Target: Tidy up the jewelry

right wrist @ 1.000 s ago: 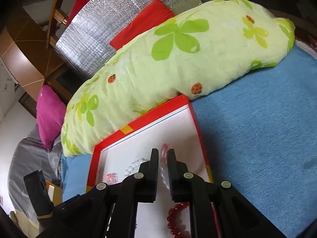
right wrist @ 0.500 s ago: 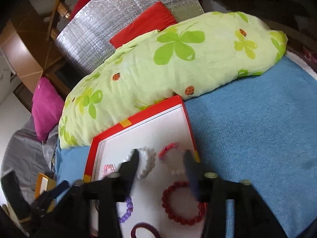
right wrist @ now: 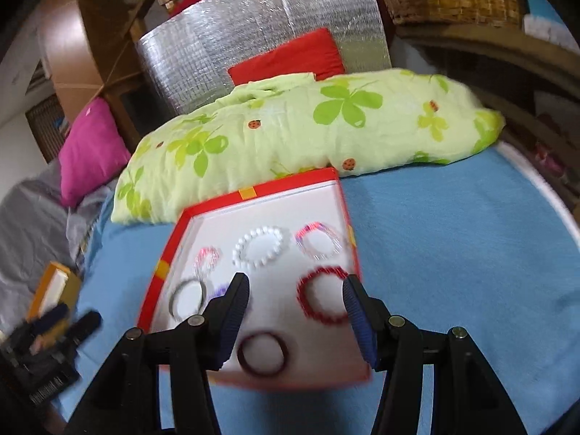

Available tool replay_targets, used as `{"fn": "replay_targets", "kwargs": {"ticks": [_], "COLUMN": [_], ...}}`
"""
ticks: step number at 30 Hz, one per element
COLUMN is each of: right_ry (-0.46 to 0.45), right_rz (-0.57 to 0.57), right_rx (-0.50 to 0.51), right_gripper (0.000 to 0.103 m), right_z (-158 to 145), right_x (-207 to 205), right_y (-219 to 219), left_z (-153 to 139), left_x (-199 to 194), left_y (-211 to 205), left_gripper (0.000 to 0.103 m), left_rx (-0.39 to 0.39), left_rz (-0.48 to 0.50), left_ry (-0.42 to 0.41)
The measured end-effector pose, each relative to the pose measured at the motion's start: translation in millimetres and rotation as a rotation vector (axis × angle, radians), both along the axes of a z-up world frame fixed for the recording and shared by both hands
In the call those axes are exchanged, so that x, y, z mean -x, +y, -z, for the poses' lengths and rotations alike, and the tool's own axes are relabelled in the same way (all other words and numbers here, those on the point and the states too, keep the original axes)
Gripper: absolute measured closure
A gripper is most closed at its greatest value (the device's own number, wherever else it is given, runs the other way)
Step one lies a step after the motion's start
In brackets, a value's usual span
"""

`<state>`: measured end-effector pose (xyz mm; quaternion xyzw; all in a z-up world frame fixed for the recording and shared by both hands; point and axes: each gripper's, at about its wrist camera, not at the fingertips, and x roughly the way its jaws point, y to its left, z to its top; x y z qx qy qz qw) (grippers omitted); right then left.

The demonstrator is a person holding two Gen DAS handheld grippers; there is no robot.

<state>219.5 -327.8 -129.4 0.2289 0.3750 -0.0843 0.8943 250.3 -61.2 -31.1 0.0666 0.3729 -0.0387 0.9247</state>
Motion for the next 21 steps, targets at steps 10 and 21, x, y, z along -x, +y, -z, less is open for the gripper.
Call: {"fn": "replay_targets", "kwargs": {"ticks": [10,21], "right_ry": [-0.038,-0.086], "right_rz": [0.004,0.021], "right_rx": [0.187,0.287], "right_gripper": [0.038,0.029], "right_z": [-36.2,-61.2], "right_x": [98.9,151.6], "right_y": [30.6,53.9], "left_z": [-12.2,-17.7], "left_x": [67.9,111.5], "left_y": [27.4,42.3], "left_gripper": [0.021,0.011], "left_rx": [0.023,-0.013], "left_rz": [-0.049,-0.086], "left_ry": [-0.036,-0.121]}}
